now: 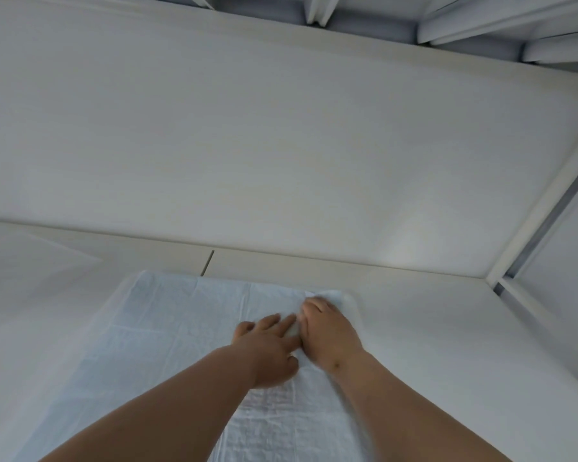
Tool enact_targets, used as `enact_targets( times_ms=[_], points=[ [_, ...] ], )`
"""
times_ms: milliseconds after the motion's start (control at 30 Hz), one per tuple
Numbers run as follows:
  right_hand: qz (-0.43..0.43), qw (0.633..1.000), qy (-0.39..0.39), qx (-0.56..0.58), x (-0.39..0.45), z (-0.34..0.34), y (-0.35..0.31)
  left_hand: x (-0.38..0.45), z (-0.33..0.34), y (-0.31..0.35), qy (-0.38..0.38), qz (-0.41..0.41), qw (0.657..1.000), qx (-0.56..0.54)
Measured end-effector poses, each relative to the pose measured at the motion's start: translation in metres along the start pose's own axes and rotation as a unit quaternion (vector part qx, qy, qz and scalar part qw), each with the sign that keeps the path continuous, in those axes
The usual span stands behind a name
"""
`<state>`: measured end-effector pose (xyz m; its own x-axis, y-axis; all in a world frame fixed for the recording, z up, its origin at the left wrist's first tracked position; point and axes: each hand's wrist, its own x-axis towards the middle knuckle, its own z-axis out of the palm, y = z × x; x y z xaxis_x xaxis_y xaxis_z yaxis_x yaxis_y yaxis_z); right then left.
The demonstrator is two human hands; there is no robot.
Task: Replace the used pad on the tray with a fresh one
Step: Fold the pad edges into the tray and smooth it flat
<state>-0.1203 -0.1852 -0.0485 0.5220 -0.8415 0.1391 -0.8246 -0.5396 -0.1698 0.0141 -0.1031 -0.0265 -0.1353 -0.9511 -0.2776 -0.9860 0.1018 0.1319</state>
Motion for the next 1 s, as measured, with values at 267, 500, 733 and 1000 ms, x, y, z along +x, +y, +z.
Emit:
enact_targets(
  times_ms=[267, 500, 733, 1000],
  points=[
    [0.139, 0.988, -0.063, -0.007, -0.015, -0.006, -0.010, -0.018, -0.002, -0.040, -0.011, -0.179, 0.982, -0.058],
    [0.104, 0.990, -0.050, -0.078, -0.006, -0.015, -0.031, -0.025, 0.002, -0.048, -0.008, -0.177, 0.983, -0.054],
    [0.101, 0.988, -0.119, -0.009, -0.013, -0.002, -0.027, -0.031, 0.006, -0.062, 0.009, -0.169, 0.985, -0.044],
    [0.182, 0.978, -0.103, 0.014, -0.014, -0.003, -0.020, -0.058, 0.011, -0.104, 0.052, -0.292, 0.951, -0.088]
  ],
)
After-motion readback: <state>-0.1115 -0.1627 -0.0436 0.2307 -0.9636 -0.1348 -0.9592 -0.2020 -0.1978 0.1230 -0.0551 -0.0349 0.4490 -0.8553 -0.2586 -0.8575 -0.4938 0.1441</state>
